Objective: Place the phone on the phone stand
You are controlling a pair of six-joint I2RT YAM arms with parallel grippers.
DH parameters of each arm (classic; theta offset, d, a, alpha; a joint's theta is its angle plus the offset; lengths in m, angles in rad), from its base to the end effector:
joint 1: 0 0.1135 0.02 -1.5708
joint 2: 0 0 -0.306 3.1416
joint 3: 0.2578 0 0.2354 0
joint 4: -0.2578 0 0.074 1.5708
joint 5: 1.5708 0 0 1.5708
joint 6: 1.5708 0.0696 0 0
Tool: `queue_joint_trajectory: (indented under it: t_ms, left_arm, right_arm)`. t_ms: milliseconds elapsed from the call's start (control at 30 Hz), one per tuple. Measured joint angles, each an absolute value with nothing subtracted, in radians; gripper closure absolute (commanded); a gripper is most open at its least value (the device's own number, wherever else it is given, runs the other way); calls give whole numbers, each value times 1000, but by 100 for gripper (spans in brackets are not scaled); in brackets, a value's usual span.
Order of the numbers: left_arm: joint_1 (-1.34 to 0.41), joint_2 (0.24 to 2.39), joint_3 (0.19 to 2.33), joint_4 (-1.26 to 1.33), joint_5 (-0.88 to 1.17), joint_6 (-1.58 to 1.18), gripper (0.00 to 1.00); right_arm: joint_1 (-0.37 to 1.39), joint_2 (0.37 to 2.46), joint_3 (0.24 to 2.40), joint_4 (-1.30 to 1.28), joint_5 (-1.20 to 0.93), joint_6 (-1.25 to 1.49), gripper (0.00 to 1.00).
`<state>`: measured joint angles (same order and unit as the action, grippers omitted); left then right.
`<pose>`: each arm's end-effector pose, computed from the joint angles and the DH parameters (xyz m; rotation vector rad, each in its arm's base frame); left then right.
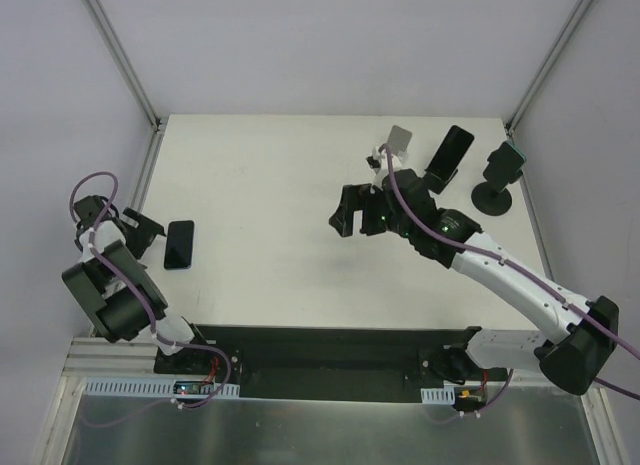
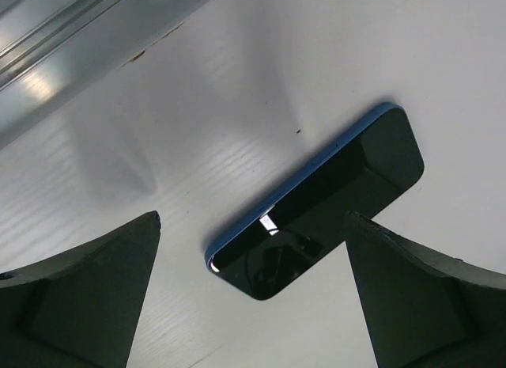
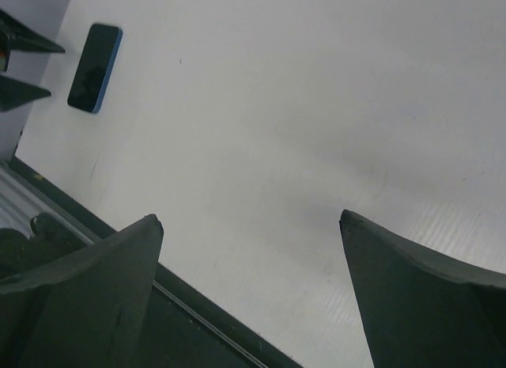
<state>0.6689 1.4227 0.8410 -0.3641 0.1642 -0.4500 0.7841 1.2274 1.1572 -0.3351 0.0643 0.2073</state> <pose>0.2279 0.1656 0.2255 -1.2710 2.1551 -0.1163 0.2015 0.1946 0.3890 -0.5338 1.9499 0.5765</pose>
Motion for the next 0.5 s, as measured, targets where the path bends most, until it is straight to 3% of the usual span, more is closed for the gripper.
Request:
queue_joint_trajectory:
  t_ms: [333,500]
  left_arm:
    - [669,1620,919,-323,385,-378,1]
    - [562,1641,939,-311,395,-351,1]
  right_arm:
    - [809,1065,1032,-328,18,132,4]
    - [808,935,1024,-294,33,99,4]
